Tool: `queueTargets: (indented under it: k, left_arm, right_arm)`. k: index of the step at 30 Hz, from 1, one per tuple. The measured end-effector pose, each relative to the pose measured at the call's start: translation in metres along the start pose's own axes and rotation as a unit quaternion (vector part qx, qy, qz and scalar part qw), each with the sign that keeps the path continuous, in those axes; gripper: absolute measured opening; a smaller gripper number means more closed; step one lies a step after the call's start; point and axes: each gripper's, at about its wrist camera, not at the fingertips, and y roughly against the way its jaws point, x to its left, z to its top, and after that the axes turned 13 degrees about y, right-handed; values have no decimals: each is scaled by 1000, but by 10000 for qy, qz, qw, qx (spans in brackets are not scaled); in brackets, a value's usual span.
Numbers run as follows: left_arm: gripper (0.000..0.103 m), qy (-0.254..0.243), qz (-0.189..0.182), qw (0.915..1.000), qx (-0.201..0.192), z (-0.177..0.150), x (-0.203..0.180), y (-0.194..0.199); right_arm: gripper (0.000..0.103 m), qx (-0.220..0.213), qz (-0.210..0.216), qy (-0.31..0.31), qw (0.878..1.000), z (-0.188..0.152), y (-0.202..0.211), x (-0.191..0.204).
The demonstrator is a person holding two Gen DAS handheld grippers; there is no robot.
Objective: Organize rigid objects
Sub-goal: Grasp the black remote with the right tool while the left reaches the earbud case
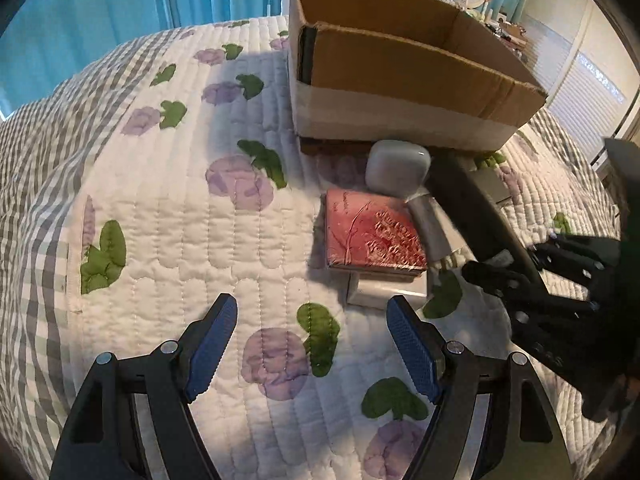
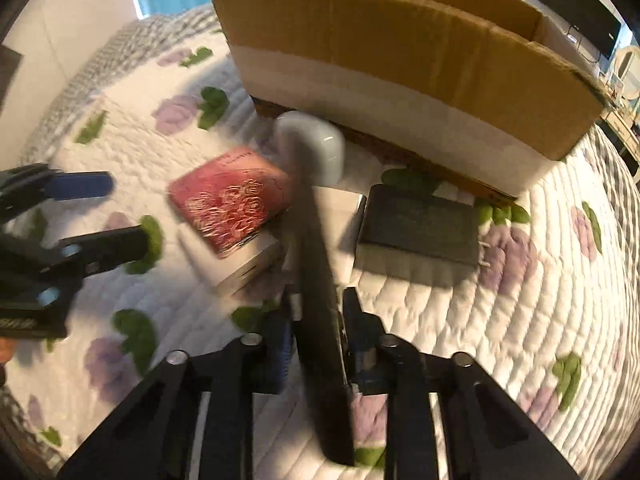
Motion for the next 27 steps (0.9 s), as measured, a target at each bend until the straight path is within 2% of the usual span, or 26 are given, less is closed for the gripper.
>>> queueTargets:
  k: [9, 11, 20, 27]
  left_arm:
    - [80, -66, -186, 9997, -109, 14, -24, -4]
    - [80, -103, -150, 9997, -137, 18, -32, -11]
    - [80, 241, -371, 9989, -170, 46, -46, -45]
    - [77, -108, -348, 9984, -431, 49, -65, -59]
  right_arm:
    - [18, -261, 8, -191, 9995, -21, 40, -11]
    - [18, -327, -76, -290, 9990, -8, 35, -9]
    - [18, -327, -387, -933, 9943, -13, 35, -50]
    - [18, -315, -299, -1241, 9913, -18, 30, -70]
